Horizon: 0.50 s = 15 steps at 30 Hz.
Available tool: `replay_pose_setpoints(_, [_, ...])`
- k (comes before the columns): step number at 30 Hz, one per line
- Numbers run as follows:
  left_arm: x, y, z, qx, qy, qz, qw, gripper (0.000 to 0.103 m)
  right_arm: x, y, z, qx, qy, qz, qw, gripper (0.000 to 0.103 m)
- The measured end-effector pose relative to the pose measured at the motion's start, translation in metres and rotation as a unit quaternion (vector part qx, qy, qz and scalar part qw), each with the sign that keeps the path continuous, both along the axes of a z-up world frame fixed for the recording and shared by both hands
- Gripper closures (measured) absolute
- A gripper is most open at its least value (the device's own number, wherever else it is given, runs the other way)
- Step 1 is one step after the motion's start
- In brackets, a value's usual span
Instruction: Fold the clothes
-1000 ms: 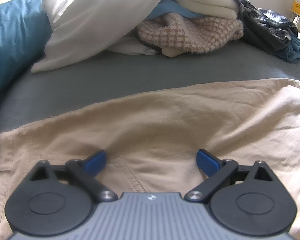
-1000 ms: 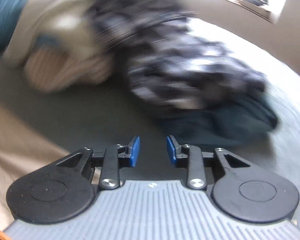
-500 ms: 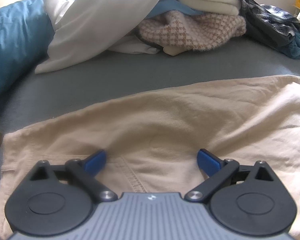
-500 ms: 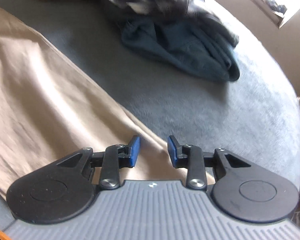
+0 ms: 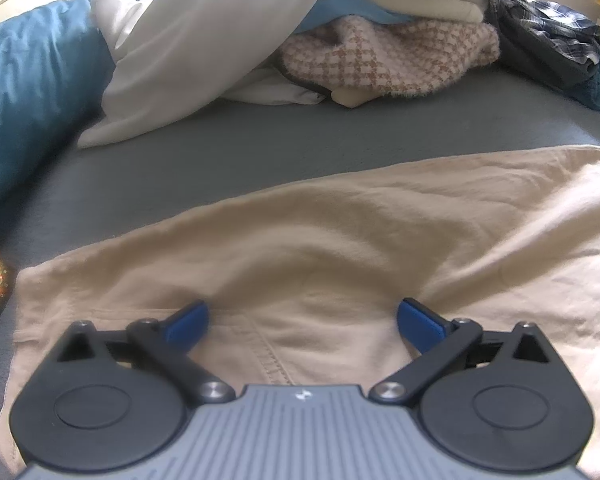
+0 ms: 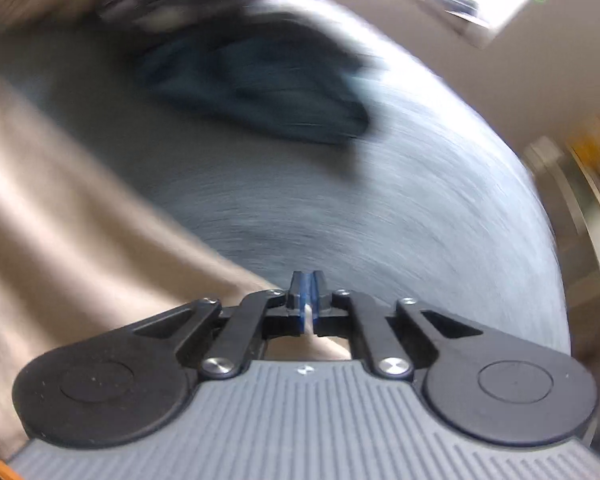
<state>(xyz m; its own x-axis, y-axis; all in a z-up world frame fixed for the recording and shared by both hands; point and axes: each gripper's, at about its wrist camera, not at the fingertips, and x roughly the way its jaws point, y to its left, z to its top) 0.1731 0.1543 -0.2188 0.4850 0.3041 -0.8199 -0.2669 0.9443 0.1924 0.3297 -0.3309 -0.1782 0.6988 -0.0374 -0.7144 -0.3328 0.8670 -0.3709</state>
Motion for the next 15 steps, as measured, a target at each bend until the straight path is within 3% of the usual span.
replay_pose_setpoints(2, [0.0, -0.001, 0.0, 0.004, 0.001, -0.001, 1.0, 0.001, 0.004, -0.04, 0.012, 0.071, -0.004, -0.084, 0.994, 0.084])
replay_pose_setpoints(4, [0.0, -0.002, 0.0, 0.008, 0.002, -0.003, 1.0, 0.001, 0.006, -0.078, 0.015, 0.161, 0.013, -0.14, 0.977, 0.076])
replay_pose_setpoints(6, [0.0, -0.003, -0.001, 0.011, 0.003, -0.003, 0.9999, 0.001, 0.007, -0.115, 0.019, 0.249, 0.03, -0.195, 0.948, 0.068])
replay_pose_setpoints(8, [0.001, -0.004, -0.001, 0.013, 0.004, -0.002, 0.9999, 0.001, 0.009, -0.151, 0.021, 0.329, 0.046, -0.246, 0.911, 0.06])
replay_pose_setpoints(11, [0.002, -0.006, -0.001, 0.017, 0.007, -0.001, 0.9998, 0.001, 0.008, -0.172, 0.017, 0.378, 0.065, -0.278, 0.881, 0.06])
replay_pose_setpoints(15, [0.004, -0.007, -0.001, 0.023, 0.01, -0.003, 0.9997, 0.001, 0.007, -0.175, 0.006, 0.383, 0.143, -0.315, 0.857, 0.06])
